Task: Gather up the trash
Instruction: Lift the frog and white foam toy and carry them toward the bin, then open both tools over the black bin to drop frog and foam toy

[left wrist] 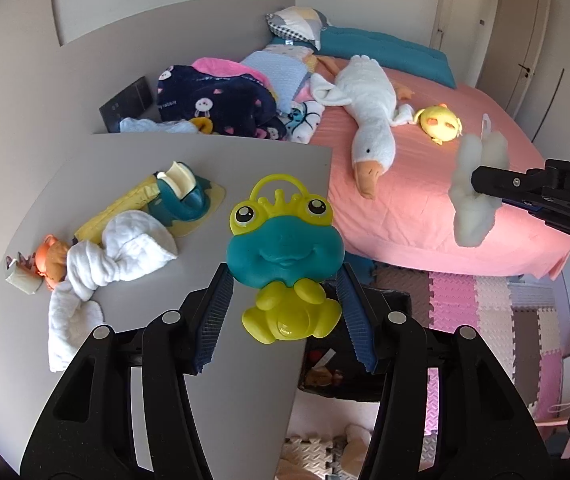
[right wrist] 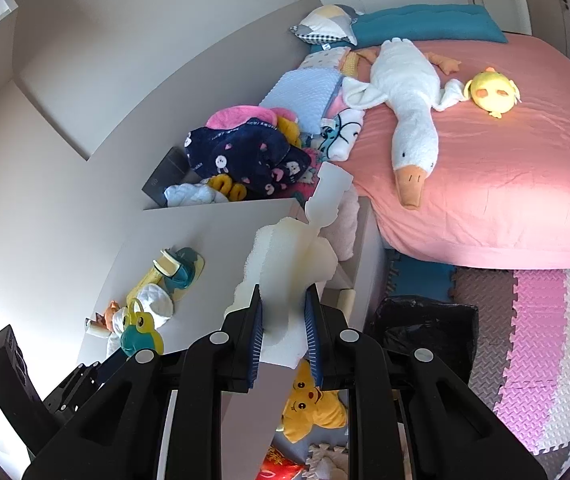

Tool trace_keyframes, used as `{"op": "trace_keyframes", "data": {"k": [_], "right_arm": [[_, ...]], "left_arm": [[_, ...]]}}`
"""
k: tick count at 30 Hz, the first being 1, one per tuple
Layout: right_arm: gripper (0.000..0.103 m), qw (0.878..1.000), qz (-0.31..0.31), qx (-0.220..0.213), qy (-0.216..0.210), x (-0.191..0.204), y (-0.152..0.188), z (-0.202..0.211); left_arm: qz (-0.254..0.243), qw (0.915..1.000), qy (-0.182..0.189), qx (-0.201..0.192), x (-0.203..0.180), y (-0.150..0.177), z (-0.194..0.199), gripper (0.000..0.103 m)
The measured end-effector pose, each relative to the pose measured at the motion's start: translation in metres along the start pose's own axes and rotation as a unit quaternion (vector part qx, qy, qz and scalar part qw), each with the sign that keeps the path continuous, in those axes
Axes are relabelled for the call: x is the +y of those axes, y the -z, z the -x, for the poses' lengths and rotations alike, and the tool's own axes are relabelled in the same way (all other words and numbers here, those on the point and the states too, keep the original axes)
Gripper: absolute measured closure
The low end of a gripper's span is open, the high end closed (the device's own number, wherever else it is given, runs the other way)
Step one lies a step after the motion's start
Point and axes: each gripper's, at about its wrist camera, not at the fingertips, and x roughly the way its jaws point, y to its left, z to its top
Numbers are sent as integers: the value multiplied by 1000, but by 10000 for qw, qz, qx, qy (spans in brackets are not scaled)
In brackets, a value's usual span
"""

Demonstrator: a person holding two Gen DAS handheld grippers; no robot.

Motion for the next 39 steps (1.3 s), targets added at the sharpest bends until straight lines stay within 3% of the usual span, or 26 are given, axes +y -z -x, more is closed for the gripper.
{"op": "trace_keyframes", "data": {"k": [19,21,22,23,24,28,39], "right_arm": [[81,9983,-80,-66,565,-65,-13,23],[75,9980,-47,-7,627,-70,-16,21],[68,9977,36,85,672,-71,-19,17],[51,9965,146,190,797,-71,-21,14],[43,9945,227,222,995,-71,-23,12],[37,9894,299,18,1418,-79,-31,12],[37,9908,204,-87,1338,-87,-38,16]], "left_arm": [[-689,9957,605,134,-91,-15,-18,50],[-751,9945,694,224,-98,-15,-22,50],[-800,9936,748,286,-103,-14,-23,44],[-825,9931,763,342,-107,-14,-25,34],[-846,9931,723,379,-110,-14,-27,7],[-1032,9918,618,432,-120,-12,-31,6],[-924,9931,529,482,-107,-14,-34,6]]}}
